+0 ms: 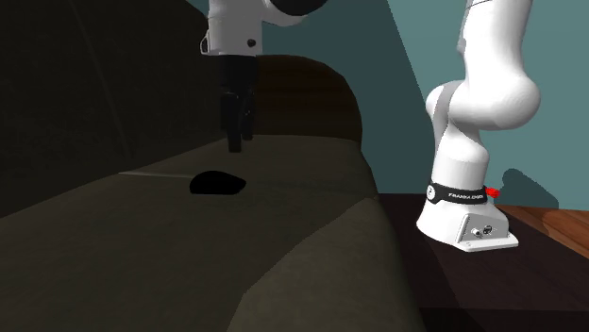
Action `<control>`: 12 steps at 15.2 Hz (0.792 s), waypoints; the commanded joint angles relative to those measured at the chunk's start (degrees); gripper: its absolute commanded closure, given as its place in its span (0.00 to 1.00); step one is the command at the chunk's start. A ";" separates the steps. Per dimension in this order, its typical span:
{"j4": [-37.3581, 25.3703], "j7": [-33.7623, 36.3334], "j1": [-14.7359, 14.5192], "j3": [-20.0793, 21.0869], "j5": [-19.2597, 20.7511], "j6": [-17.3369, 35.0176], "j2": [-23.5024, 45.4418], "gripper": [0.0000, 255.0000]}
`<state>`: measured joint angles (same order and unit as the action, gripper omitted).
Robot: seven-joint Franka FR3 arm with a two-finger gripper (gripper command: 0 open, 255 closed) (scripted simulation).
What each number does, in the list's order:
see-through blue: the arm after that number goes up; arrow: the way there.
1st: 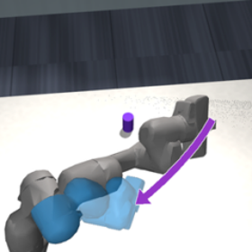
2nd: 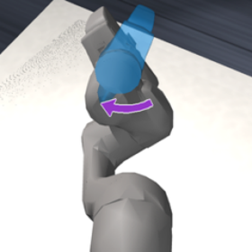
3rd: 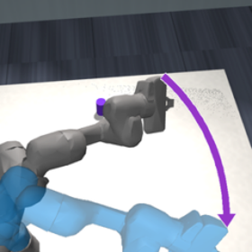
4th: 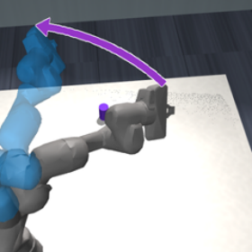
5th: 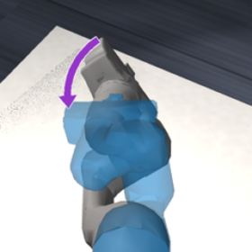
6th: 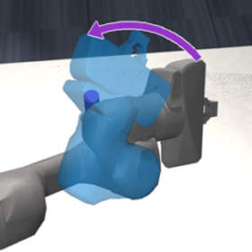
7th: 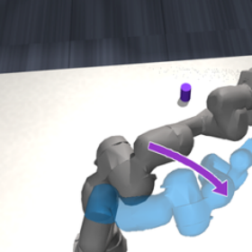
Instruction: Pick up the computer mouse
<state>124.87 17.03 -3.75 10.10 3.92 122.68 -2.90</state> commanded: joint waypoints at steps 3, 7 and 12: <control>-6.40 3.25 -1.11 1.11 2.53 1.95 8.78 0.00; -6.76 4.22 -1.47 1.09 3.49 4.27 11.59 0.00; -5.43 4.91 -1.56 0.93 4.26 7.42 13.50 0.00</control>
<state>119.17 21.79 -5.28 11.05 8.04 129.49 10.27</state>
